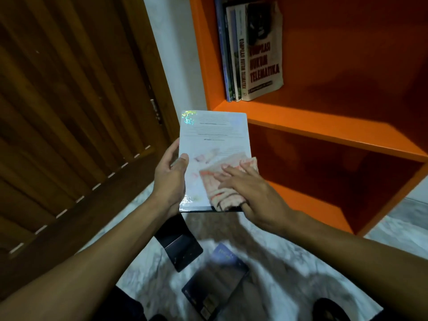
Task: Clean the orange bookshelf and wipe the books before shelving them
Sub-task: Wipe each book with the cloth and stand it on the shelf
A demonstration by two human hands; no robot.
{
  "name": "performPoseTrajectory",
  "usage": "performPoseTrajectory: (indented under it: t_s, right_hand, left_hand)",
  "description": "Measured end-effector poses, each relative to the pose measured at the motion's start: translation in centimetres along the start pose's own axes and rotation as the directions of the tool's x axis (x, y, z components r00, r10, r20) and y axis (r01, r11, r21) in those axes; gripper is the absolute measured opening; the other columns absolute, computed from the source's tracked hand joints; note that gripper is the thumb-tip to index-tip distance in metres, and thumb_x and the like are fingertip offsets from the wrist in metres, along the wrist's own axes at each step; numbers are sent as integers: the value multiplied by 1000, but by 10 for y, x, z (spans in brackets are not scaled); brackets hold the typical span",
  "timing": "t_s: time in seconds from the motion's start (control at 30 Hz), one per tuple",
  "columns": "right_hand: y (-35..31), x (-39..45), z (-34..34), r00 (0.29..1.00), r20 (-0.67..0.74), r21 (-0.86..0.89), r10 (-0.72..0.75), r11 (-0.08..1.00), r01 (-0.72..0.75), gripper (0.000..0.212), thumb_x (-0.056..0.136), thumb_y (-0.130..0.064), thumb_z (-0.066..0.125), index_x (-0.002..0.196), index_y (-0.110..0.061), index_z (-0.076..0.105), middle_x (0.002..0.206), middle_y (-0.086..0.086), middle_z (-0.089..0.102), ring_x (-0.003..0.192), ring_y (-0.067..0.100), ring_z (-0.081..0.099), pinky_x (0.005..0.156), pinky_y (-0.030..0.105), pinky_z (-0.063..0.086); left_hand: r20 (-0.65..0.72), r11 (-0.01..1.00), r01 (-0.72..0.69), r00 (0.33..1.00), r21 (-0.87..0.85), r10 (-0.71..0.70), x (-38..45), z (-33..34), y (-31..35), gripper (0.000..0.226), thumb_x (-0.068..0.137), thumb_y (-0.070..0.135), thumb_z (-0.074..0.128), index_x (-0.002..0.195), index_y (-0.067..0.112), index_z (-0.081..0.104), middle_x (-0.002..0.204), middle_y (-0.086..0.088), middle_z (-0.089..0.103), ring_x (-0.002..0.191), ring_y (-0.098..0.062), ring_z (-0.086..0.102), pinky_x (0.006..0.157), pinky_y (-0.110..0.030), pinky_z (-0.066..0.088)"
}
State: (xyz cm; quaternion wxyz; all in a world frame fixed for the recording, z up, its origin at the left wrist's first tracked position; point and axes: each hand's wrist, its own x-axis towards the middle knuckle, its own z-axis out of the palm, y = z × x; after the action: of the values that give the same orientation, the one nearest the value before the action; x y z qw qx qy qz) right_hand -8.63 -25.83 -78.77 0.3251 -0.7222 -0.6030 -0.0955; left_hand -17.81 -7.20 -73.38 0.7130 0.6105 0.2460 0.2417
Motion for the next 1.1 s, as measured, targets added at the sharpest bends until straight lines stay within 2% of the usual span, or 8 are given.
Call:
performPoseTrajectory:
  t_s: [0.13,0.23,0.4,0.57,0.63,0.73,0.93,1.1]
  right_hand:
    - [-17,-21,16,985,53,85,-163,984,158,27,99,-15,45,119,-13,62,134,6,64,137,21,48,119,49,28]
    - [-21,-24,24,978,64,93,-196,977,190,48,82,7,65,124,-16,58,129,6,66,132,17,52,115,47,35]
    - [-29,7,-8,982,-136,317,129,945,-80,42,81,-3,42,115,-15,63,107,-7,68,92,-21,54,78,3,40]
    - [1,49,-31,796,-439,284,416,905,-316,50,81,8,46,120,-19,61,95,-7,67,78,6,60,62,16,44]
    - [11,61,-33,761,-476,286,440,896,-340,52,83,10,47,124,-18,61,102,-6,67,88,11,60,77,17,44]
    - [17,65,-23,827,-386,139,408,912,-386,66,79,12,49,136,-20,56,140,3,58,137,23,45,119,53,21]
    - [7,51,12,972,-161,30,174,985,-171,64,76,8,54,133,-19,59,151,3,47,149,16,25,122,57,8]
    - [-14,25,39,996,-19,101,83,992,-81,57,76,1,49,128,-17,62,147,8,52,148,19,29,123,55,11]
  left_hand:
    - [-70,999,-32,997,36,35,6,-19,4,42,105,16,47,144,32,49,130,1,67,105,-16,72,77,-35,60]
    - [-85,993,-63,994,96,71,5,-32,10,39,105,20,46,139,39,50,138,3,61,107,-15,71,88,-45,59]
    - [-47,972,-73,995,222,85,-8,-41,13,36,105,26,46,133,48,49,138,12,59,103,-15,71,95,-57,54]
    - [95,962,-70,994,264,46,-24,-35,5,40,107,20,43,142,38,50,129,21,62,107,-8,69,81,-37,62]
    - [163,956,-66,986,286,20,-31,-29,4,41,107,18,43,141,38,51,132,12,64,107,-10,70,70,-27,60]
    - [249,942,-96,968,323,14,-40,-15,1,42,106,15,43,141,36,51,129,9,65,100,-10,71,63,-14,52]
    - [216,947,-54,976,316,-16,-33,-10,-12,38,106,18,46,137,36,57,142,13,54,130,-9,52,106,-31,45]
    - [51,983,92,994,161,-101,-19,-15,-9,34,104,20,51,132,35,61,121,-1,71,100,-23,73,70,-33,63]
